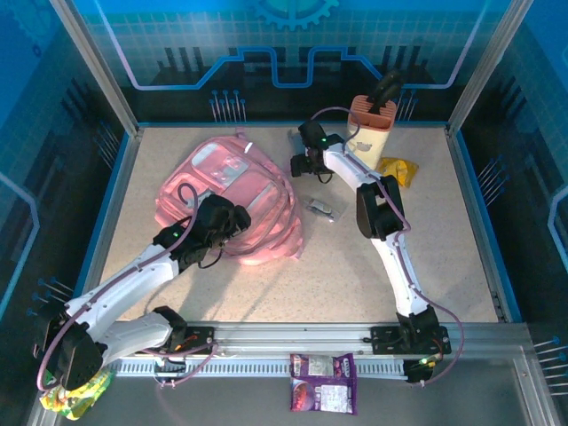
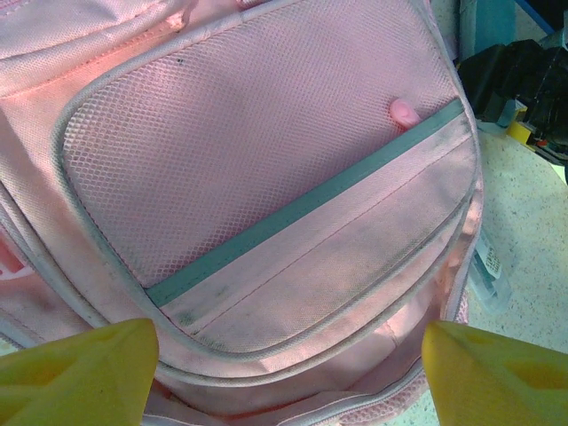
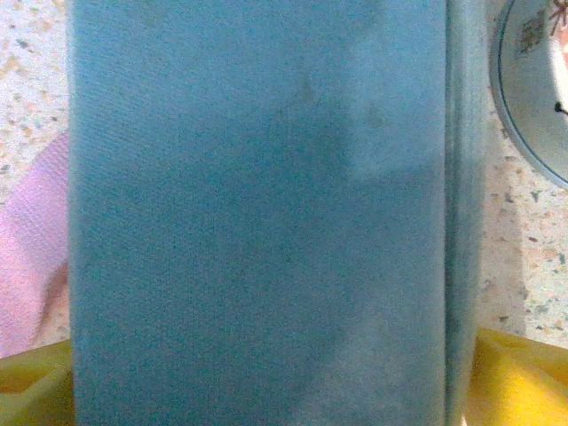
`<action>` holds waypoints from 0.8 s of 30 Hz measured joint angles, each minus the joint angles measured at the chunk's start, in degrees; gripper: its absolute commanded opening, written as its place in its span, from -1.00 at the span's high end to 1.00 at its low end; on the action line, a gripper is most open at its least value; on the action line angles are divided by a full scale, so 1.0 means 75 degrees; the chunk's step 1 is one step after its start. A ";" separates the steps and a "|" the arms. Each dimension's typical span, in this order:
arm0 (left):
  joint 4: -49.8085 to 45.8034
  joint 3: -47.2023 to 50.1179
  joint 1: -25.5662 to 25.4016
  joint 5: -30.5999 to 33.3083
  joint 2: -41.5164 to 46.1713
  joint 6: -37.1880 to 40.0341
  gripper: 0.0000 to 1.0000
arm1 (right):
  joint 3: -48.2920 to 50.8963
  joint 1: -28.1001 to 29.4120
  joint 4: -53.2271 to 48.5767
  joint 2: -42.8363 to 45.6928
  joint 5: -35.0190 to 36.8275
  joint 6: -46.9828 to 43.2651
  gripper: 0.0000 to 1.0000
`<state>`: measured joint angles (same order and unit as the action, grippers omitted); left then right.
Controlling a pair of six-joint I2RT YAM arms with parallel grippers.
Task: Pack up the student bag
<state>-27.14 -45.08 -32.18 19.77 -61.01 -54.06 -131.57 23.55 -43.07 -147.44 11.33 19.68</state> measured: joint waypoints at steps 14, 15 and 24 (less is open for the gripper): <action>-0.0146 -0.0012 0.0012 0.0026 0.0000 0.0181 -0.58 | 0.1396 0.0003 0.0481 0.0880 -0.0204 -0.0146 -0.36; -0.0187 -0.0029 0.0012 0.0026 0.0000 0.0294 -0.58 | 0.1760 0.0006 0.0551 0.1163 -0.0230 -0.0166 -0.36; -0.0539 -0.1571 -0.0227 -0.0009 -0.0997 0.2296 -0.56 | 0.5199 0.0093 0.1381 0.4730 -0.0554 -0.0137 -0.36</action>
<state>-31.18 -56.86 -33.89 19.70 -68.49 -36.84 -92.58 24.25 -32.71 -111.96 7.18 18.65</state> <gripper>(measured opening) 0.782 0.684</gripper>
